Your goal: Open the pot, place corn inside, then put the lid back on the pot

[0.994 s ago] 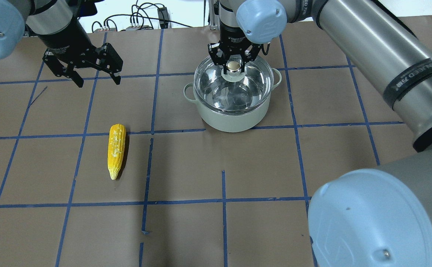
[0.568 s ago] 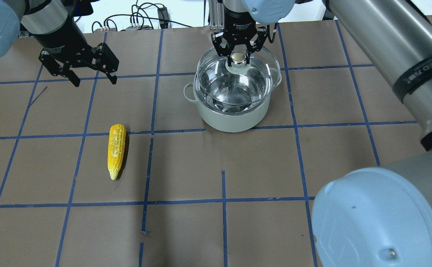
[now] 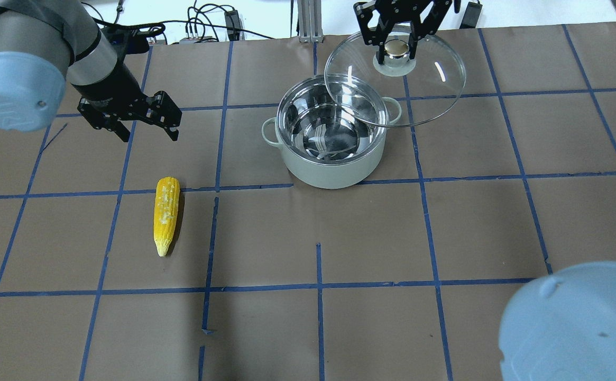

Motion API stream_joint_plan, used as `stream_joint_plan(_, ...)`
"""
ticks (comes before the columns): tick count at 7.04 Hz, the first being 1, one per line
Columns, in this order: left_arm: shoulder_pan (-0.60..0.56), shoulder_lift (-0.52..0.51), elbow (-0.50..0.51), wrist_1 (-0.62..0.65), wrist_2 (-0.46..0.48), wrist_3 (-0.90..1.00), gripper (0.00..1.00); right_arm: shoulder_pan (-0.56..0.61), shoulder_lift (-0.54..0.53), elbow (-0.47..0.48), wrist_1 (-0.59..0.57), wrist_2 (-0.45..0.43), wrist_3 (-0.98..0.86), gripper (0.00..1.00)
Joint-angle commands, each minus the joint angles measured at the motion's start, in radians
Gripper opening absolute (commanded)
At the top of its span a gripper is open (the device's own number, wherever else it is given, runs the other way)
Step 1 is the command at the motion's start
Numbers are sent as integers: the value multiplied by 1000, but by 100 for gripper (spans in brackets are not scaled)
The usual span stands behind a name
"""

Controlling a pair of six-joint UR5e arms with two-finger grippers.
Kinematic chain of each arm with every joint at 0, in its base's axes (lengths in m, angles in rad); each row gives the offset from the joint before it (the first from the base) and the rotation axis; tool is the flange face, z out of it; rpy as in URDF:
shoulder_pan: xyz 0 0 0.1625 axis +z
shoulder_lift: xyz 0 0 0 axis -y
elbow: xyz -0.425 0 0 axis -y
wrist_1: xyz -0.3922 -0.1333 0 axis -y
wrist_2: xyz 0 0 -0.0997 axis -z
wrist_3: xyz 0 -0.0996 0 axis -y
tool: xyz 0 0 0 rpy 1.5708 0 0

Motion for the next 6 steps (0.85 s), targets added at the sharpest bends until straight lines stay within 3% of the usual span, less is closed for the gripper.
stream_joint_plan(1,29,-19,-75,80,-1,4,100,-71,-86,12,86,0,-143,32)
stream_joint_plan(3,105,-45,-127,115,-2,40,100,-87,-133,63,103,15,-161,28)
stream_joint_plan(5,110,-117,-167,256,1,16,100,-87,-144,174,-16,50,-174,27)
stream_joint_plan(6,110,-135,-182,267,-1,-26,100,-85,-173,250,-82,54,-179,27)
